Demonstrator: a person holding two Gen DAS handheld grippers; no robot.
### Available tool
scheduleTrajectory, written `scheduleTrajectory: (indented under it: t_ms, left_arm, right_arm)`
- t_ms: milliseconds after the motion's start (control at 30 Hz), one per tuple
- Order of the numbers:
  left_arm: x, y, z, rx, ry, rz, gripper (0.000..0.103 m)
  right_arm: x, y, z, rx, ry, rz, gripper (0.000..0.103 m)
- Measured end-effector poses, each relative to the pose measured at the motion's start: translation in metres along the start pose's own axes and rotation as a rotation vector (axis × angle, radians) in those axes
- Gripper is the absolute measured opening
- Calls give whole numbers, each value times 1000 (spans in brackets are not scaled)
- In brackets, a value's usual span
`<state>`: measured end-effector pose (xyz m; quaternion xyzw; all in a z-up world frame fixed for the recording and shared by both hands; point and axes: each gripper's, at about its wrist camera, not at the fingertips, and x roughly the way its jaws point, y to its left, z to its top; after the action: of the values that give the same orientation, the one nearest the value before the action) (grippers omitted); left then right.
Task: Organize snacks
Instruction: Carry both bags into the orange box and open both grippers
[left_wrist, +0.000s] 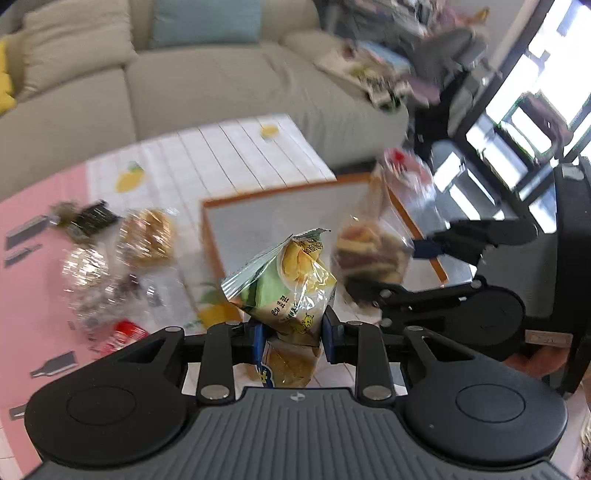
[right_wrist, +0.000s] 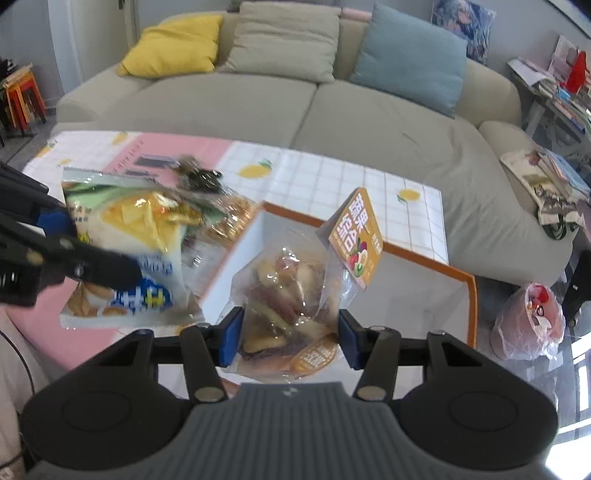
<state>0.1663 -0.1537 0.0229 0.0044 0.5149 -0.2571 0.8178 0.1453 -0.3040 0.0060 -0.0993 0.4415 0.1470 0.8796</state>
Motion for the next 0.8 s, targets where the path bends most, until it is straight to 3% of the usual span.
scheduleTrajectory:
  t_ms: [100, 333, 800]
  left_arm:
    - [29, -2, 14, -8, 67, -17, 32]
    - [83, -7, 28, 65, 189, 32, 32]
    - [145, 6, 26, 99, 361, 118, 33]
  right_arm:
    - [20, -18, -2, -5, 31, -3, 52]
    - [72, -50, -6, 9, 119, 36, 52]
    - [141, -48, -15, 20, 266, 151, 53]
